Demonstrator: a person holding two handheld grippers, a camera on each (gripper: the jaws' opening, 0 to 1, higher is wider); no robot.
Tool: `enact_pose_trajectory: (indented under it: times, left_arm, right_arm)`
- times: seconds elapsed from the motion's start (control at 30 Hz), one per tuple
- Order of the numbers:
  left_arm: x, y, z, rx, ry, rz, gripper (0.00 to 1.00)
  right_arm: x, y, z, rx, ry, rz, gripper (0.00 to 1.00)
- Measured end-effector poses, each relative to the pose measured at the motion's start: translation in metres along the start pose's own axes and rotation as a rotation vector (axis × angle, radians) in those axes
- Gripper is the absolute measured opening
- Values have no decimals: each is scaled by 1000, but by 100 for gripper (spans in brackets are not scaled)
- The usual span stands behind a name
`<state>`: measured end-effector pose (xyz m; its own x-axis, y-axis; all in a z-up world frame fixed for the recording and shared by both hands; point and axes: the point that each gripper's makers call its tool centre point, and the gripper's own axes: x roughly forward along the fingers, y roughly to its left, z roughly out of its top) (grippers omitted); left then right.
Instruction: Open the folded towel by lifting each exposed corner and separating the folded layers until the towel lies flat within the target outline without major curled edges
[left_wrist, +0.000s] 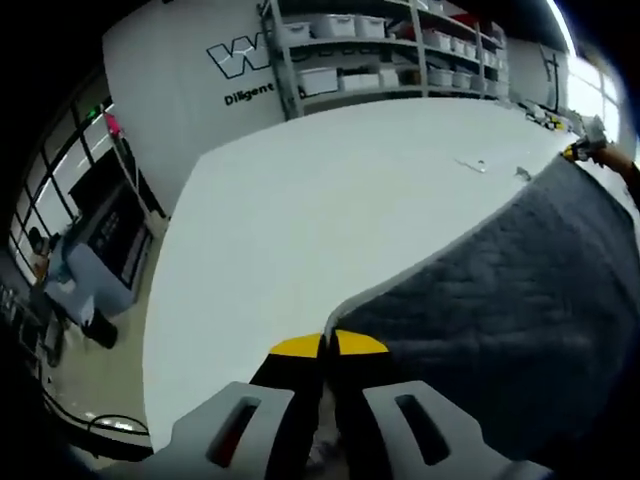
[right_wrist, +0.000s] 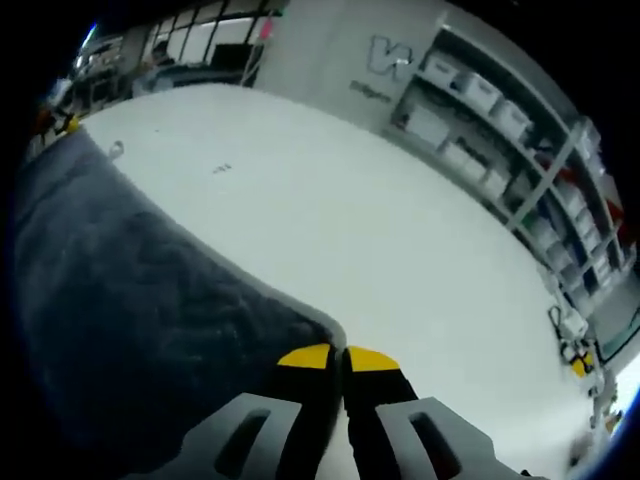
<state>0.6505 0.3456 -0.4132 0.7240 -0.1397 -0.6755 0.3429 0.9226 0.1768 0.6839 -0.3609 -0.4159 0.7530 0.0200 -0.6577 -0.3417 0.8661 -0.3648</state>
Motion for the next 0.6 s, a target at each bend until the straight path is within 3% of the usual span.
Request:
enact_pose_trajectory:
  times: [0.43, 0.6]
  left_arm:
    - [14, 21, 10, -56, -28, -24, 2]
    - [25, 31, 19, -46, -32, -2, 2]
  right_arm:
    - [16, -7, 9, 58, -22, 13, 0]
    - [24, -9, 16, 79, -41, 13, 0]
